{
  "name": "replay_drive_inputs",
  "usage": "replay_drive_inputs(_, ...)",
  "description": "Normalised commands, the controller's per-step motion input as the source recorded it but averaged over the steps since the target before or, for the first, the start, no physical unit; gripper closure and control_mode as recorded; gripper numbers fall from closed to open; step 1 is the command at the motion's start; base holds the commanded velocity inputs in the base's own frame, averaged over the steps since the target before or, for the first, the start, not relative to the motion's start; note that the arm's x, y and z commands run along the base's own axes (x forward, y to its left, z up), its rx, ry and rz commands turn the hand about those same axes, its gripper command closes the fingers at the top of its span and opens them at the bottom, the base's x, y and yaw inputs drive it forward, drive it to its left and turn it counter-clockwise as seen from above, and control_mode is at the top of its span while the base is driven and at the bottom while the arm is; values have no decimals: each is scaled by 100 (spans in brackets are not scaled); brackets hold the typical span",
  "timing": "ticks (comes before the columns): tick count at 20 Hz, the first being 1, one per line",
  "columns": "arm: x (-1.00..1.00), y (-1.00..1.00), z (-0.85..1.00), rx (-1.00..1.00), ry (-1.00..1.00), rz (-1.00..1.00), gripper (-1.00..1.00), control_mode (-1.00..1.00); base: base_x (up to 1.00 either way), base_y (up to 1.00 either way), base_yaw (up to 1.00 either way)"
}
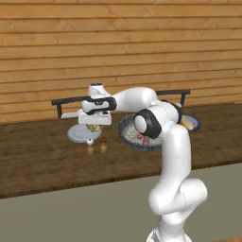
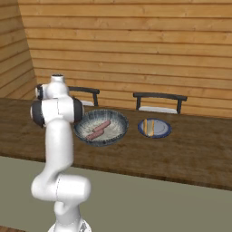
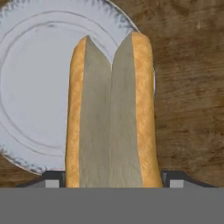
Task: Place one bun and one sausage from the bowl on each plate.
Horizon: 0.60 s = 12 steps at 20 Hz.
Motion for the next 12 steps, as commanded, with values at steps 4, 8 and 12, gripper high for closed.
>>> replay_drive_inputs(4,42,31,-20,-3,6,1,100,-100,0,0,0)
replay_drive_inputs(8,20,6,-23,0,3,1,100,-100,0,0,0)
replay_drive_inputs(12,4,0,-14,0,0,0,-100,-100,0,0,0)
